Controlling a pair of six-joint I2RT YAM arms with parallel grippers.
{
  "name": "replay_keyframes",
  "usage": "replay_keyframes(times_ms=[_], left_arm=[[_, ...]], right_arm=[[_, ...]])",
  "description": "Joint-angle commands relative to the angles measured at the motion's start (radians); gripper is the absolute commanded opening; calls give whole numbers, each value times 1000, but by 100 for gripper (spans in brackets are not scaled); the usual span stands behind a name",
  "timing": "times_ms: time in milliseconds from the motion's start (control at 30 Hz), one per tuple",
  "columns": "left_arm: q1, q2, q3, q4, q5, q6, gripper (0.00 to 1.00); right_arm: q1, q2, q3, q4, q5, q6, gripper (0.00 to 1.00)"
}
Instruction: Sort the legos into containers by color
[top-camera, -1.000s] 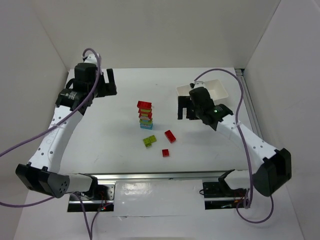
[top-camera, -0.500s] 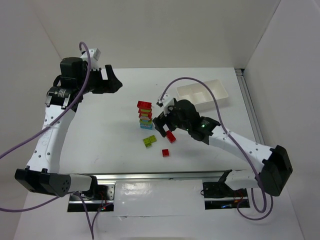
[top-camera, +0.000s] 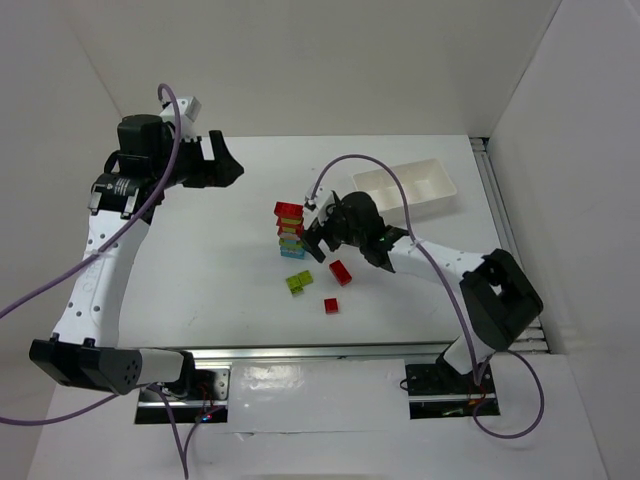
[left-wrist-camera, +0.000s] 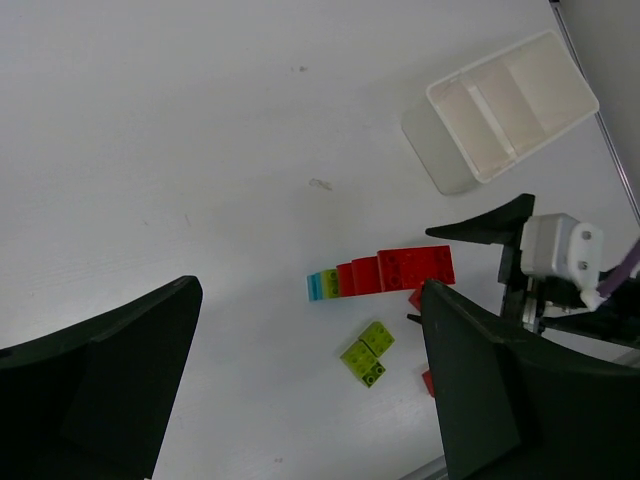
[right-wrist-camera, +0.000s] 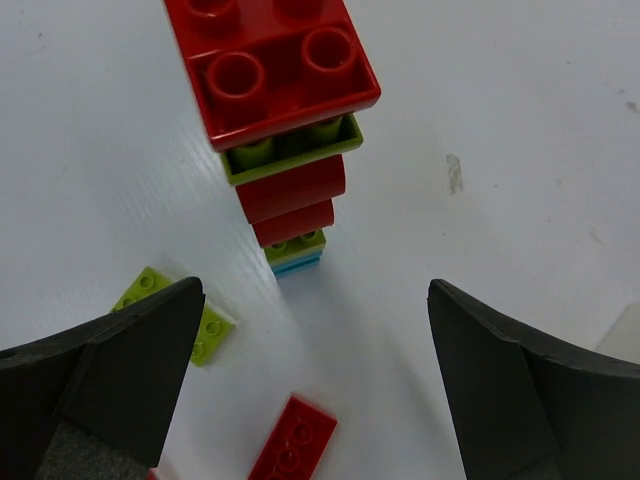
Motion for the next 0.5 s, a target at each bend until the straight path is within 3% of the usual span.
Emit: replay_keyframes(times_ms=[0,167,467], left_arm=[[6,-29,8,18,22,21,100],[6,-29,8,18,33,30,100],[15,-29,-10,18,33,39,100]], right_arm=[[-19,62,85,128,-114,-13,100],[-28,107,119,131,-172,-13,100],[-28,195,158,210,-202,59,82]])
